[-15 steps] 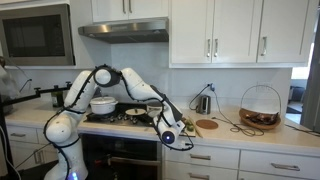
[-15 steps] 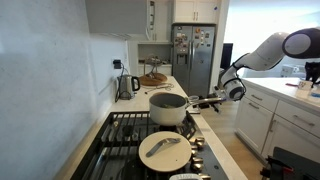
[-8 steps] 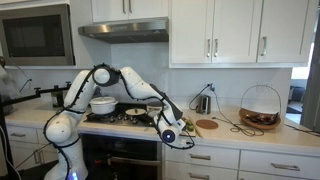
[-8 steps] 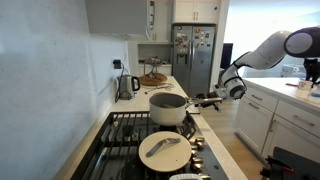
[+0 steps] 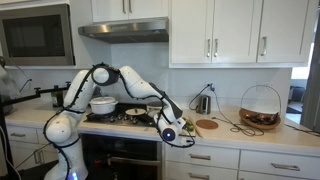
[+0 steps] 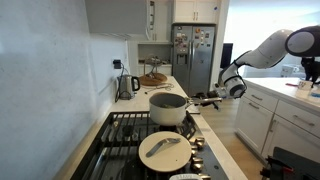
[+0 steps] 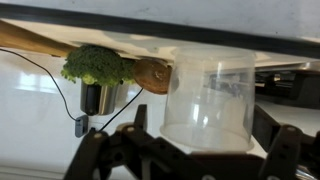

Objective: Pour the contents in the small clear cup into the pot

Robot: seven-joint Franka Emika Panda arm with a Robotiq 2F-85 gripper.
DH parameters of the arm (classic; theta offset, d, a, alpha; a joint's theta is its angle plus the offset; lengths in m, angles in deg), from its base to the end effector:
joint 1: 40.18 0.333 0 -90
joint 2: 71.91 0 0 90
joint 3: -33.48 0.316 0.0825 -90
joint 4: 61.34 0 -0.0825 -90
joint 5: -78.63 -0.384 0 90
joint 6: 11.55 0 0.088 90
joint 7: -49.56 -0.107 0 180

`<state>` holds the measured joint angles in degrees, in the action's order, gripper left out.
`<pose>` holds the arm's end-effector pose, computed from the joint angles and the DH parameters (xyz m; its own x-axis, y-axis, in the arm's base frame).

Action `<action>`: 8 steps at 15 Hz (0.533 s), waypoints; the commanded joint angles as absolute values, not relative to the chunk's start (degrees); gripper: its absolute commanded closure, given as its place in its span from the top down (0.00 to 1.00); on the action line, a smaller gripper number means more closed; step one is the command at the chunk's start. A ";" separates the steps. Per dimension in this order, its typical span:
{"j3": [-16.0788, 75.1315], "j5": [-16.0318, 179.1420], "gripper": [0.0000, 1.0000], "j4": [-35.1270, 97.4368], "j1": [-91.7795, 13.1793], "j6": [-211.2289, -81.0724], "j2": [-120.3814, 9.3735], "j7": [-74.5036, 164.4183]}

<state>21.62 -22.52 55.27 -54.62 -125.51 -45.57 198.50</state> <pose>0.5621 -0.2061 0.2311 0.1194 0.3074 0.9441 0.6821 -0.7163 0.1469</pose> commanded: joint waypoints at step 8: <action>20.98 -22.34 1.00 58.26 -53.16 -125.34 -59.32 196.94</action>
<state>21.62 -22.47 55.80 -53.75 -125.18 -54.78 197.83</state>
